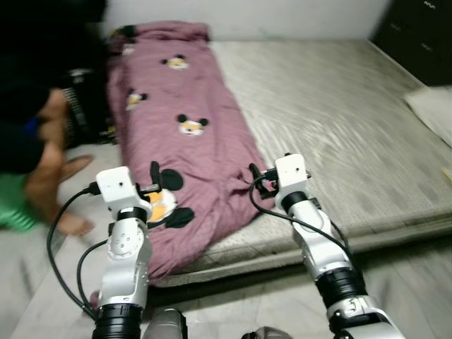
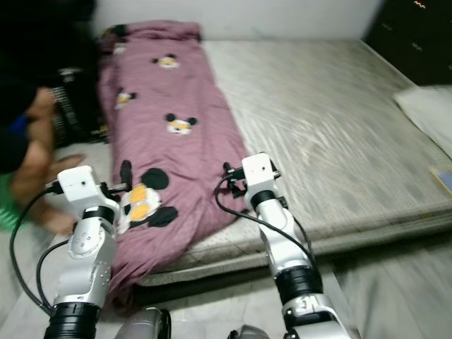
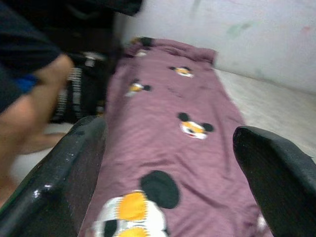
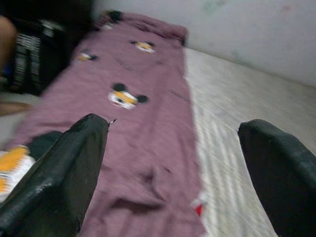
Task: Clean up the room
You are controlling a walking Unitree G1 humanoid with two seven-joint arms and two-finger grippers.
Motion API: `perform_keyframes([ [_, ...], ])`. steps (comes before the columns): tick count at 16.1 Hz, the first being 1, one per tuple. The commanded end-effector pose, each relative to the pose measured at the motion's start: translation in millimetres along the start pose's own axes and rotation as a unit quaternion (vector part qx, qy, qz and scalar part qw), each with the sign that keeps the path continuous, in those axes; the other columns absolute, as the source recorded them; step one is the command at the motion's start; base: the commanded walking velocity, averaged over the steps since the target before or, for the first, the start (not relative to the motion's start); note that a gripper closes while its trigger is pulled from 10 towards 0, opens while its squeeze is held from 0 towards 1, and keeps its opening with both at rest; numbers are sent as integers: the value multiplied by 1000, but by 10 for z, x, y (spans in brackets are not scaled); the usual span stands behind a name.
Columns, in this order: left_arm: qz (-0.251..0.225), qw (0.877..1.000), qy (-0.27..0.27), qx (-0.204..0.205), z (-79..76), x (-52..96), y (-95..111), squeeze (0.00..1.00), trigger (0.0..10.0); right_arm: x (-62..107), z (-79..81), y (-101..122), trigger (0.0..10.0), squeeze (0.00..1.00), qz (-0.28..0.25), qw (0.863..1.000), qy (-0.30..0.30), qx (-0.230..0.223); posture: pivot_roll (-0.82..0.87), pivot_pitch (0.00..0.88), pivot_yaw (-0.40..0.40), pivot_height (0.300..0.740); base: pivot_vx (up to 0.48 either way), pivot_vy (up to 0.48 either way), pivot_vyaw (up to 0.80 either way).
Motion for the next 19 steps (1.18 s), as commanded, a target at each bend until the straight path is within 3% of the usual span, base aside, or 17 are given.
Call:
perform_keyframes([
  [1, 1, 1000, -3, 3, -33, 16, -7, 0, 10000, -1, -50, 20, 10000, 0, -3, 1000, -5, 5, -23, 6, -63, 740, 0, 0, 800],
  [4, 2, 1000, -4, 4, -32, 16, -10, 0, 10000, -3, -55, 2, 10000, 0, 2, 1000, -6, 2, -23, 6, -63, 740, 0, 81, 231],
  [8, 4, 1000, -5, 6, -35, 16, -16, 0, 10000, -4, -51, 1, 10000, 0, 2, 1000, -5, 2, -23, 5, -62, 740, 0, 480, 0],
  [19, -14, 1000, -21, 10, -78, 15, 47, 0, 10000, -22, -79, -16, 10000, 0, 11, 1000, -12, -7, -26, 17, -63, 740, 0, 0, -132],
])
Point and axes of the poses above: a point about 5 cm out from each wrist's last joint towards the gripper, its own x axis pointing back from the gripper into the wrist, its own y axis along the axis of the wrist's last joint, z = x × y, the point moved 3 cm from there along -x, pointing out of the wrist towards the gripper, and after that the axes turned 3 degrees about x, right-handed, at the moved point
